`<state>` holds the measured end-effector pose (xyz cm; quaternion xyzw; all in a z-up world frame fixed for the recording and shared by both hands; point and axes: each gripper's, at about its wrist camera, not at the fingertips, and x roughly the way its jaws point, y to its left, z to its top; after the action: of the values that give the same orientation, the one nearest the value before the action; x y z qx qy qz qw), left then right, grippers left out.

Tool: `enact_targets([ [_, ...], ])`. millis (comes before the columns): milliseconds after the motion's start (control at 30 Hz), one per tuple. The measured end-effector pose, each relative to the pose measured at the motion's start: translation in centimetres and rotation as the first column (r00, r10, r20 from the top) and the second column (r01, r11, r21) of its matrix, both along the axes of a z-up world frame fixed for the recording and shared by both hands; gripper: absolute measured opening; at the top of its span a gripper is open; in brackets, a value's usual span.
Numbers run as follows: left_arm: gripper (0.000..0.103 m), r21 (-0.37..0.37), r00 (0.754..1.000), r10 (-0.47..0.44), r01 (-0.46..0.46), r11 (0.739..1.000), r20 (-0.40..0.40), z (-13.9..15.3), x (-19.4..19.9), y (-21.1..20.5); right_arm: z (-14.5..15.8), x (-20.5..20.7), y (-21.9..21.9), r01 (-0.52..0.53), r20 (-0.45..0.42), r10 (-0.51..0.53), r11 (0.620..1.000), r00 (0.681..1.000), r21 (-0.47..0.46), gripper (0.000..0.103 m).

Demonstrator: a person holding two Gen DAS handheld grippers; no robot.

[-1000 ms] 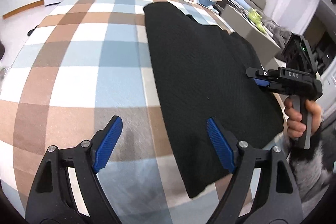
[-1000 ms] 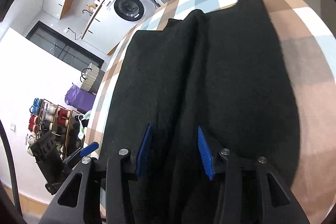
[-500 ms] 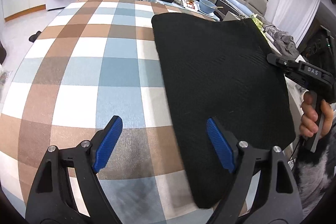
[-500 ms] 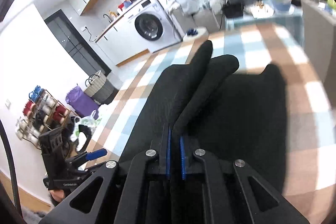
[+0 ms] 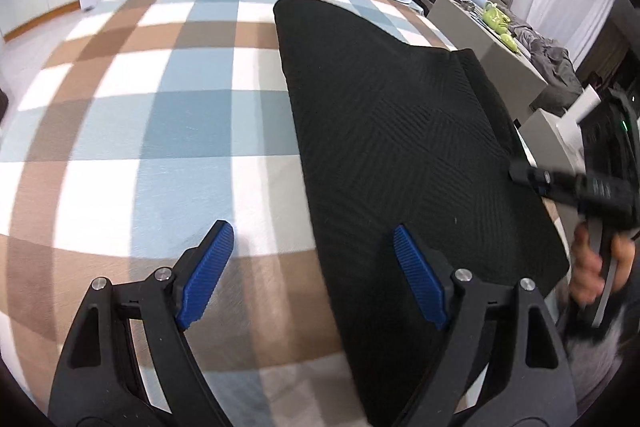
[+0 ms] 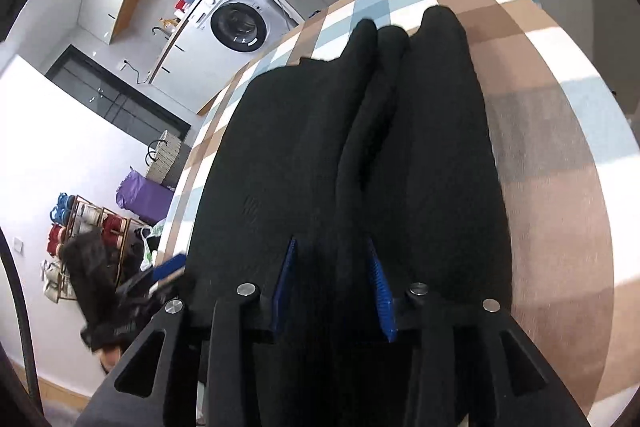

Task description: Fold small clothes

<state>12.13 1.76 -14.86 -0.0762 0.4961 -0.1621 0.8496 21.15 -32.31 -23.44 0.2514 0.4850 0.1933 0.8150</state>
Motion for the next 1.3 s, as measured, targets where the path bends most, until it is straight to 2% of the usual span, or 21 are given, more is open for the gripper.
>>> enact_targets([
  [67, 0.07, -0.014, 1.0, 0.012, -0.012, 1.0, -0.002, -0.2, 0.8, -0.4, -0.1, -0.7, 0.2, -0.009, 0.012, 0.009, 1.0, 1.0, -0.007, 0.036],
  [100, 0.058, -0.021, 1.0, 0.008, -0.008, 1.0, -0.006, -0.2, 1.2, -0.7, -0.2, -0.8, 0.3, -0.008, 0.019, 0.008, 1.0, 1.0, -0.018, 0.036],
  [133, 0.051, -0.035, 1.0, 0.002, -0.002, 0.999, -0.014, -0.3, 1.6, -1.0, -0.3, -0.7, 0.5, -0.012, 0.022, 0.012, 0.999, 1.0, -0.031, 0.036],
  [200, 0.03, -0.069, 1.0, 0.002, -0.004, 0.998, -0.029, -0.6, 2.3, -1.3, -0.2, -0.8, 0.5, -0.011, 0.027, 0.013, 0.999, 1.0, -0.046, 0.036],
  [300, 0.015, -0.084, 0.999, 0.028, -0.03, 0.996, -0.027, -0.6, 2.9, -1.2, 0.2, -1.0, 1.0, -0.019, 0.034, 0.022, 0.997, 0.999, -0.081, 0.036],
  [367, 0.011, -0.104, 0.999, 0.039, -0.041, 0.994, -0.018, -0.5, 2.9, -0.8, 1.2, -1.4, 0.7, -0.002, 0.066, 0.008, 0.995, 0.998, -0.1, 0.036],
  [433, 0.011, -0.109, 0.998, 0.056, -0.055, 0.993, 0.002, -0.3, 2.6, -0.1, 2.3, -2.5, -0.4, 0.1, 0.13, -0.081, 0.984, 0.988, -0.147, 0.036],
  [533, 0.01, -0.08, 0.996, 0.082, -0.079, 0.994, 0.026, -0.1, 2.4, 0.8, 2.5, -2.8, -1.8, 0.199, 0.137, -0.17, 0.95, 0.976, -0.239, 0.036],
  [633, 0.01, -0.083, 0.994, 0.107, -0.105, 0.991, 0.03, -0.1, 2.0, 2.3, 1.0, -1.8, -1.6, 0.183, 0.068, -0.171, 0.954, 0.983, -0.239, 0.034],
  [700, 0.01, -0.081, 0.991, 0.127, -0.124, 0.989, 0.03, 0.0, 1.5, 3.6, 0.4, -1.5, -0.8, 0.145, 0.061, -0.135, 0.966, 0.989, -0.214, 0.029],
  [867, 0.01, -0.049, 0.987, 0.157, -0.155, 0.987, 0.044, 0.1, 0.2, 6.0, 0.1, -0.7, 2.9, 0.081, 0.084, -0.065, 0.977, 0.994, -0.199, 0.028],
  [1000, 0.01, -0.05, 0.985, 0.17, -0.168, 0.984, 0.04, -0.2, -0.4, 7.6, -0.3, 0.3, 5.6, 0.049, 0.094, -0.026, 0.966, 0.995, -0.253, 0.008],
  [1067, 0.011, -0.057, 0.985, 0.171, -0.169, 0.984, 0.033, -0.3, -0.4, 7.9, -0.8, 0.6, 5.5, 0.057, 0.074, -0.037, 0.954, 0.997, -0.295, 0.008],
  [1133, 0.015, -0.051, 0.983, 0.182, -0.181, 0.982, 0.03, -0.2, -0.3, 8.1, -1.0, 0.4, 5.0, 0.071, 0.066, -0.054, 0.953, 0.996, -0.295, 0.008],
  [1233, 0.019, -0.048, 0.979, 0.198, -0.196, 0.98, 0.049, 0.2, -0.5, 8.2, 0.0, -0.6, 4.3, 0.078, 0.097, -0.057, 0.968, 0.994, -0.237, 0.01],
  [1300, 0.028, -0.037, 0.977, 0.207, -0.205, 0.978, 0.06, 0.5, -0.6, 8.4, 1.2, -0.8, 3.9, 0.073, 0.135, -0.049, 0.981, 0.99, -0.178, 0.021],
])
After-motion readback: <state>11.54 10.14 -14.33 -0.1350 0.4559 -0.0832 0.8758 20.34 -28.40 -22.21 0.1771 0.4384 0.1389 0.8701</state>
